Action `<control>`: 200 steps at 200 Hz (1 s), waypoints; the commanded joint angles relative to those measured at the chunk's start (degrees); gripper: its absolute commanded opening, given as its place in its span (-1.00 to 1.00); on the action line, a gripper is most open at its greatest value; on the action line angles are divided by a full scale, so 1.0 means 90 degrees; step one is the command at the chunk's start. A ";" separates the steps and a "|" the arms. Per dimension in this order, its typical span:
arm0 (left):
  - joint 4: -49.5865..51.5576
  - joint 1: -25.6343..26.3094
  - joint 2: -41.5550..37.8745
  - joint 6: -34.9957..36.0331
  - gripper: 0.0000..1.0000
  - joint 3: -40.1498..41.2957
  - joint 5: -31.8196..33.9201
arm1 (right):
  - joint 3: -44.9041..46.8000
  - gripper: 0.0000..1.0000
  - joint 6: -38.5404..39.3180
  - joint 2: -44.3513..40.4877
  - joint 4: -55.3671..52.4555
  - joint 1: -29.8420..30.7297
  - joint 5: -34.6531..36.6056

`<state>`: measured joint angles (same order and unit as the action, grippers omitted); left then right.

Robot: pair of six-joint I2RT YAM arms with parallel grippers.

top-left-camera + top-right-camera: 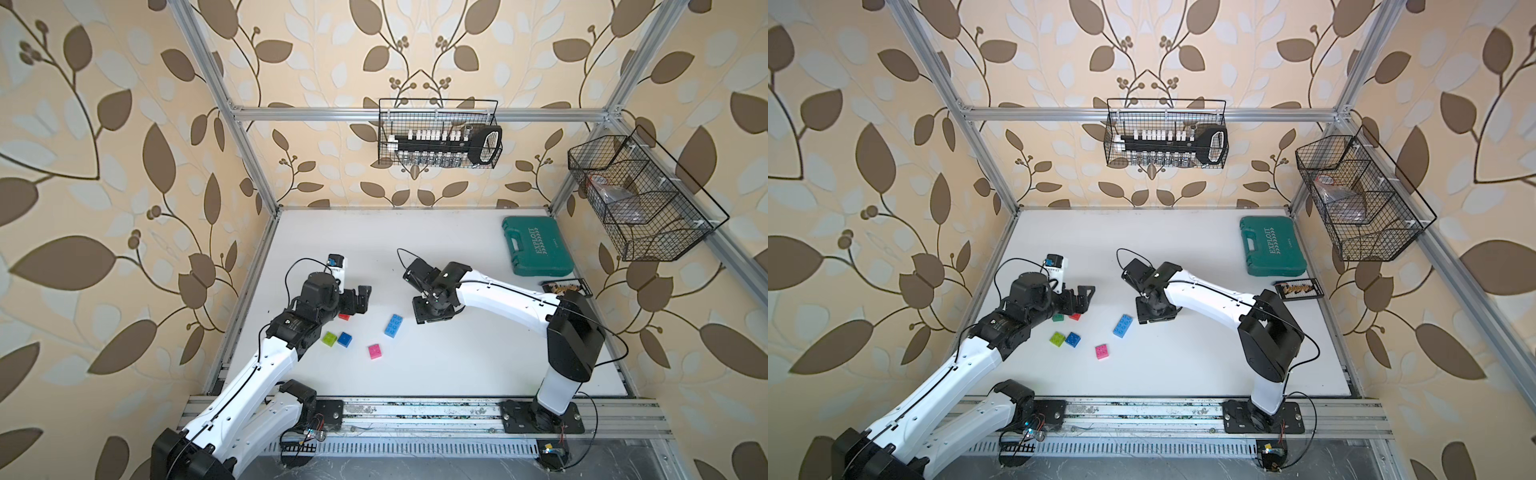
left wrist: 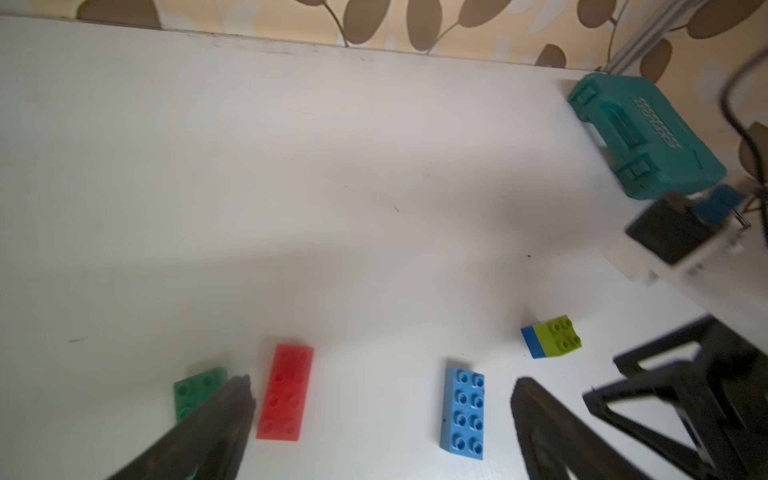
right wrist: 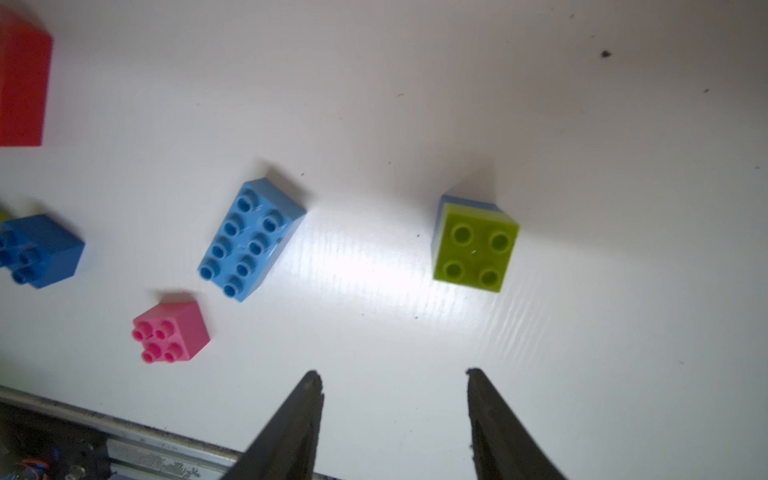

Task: Assemble a spoon with lego
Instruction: Pick up the lego brick from the center of the board.

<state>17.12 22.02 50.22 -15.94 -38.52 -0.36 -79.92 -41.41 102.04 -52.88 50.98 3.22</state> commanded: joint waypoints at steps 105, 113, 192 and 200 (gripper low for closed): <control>0.0264 -0.2349 0.0538 -0.0514 0.98 -0.0205 -0.1469 | -0.1732 0.06 -0.0587 0.2034 0.0438 0.1754 -0.0090; 0.0256 -0.2349 0.0562 -0.0524 0.98 -0.0189 -0.1527 | -0.1835 0.06 -0.0552 0.2175 0.0436 0.1762 -0.0156; 0.0017 -0.2348 0.0417 -0.0626 0.98 0.0039 -0.1638 | -0.2301 -0.02 -0.0426 0.2861 0.0295 0.1792 -0.0270; 0.0029 -0.2347 0.0407 -0.0624 0.98 0.0028 -0.1639 | -0.2304 -0.04 -0.0419 0.2904 0.0300 0.1795 -0.0281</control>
<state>19.25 1.10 55.27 -21.19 -38.24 -13.69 -99.09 -45.91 125.60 -48.66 66.76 1.41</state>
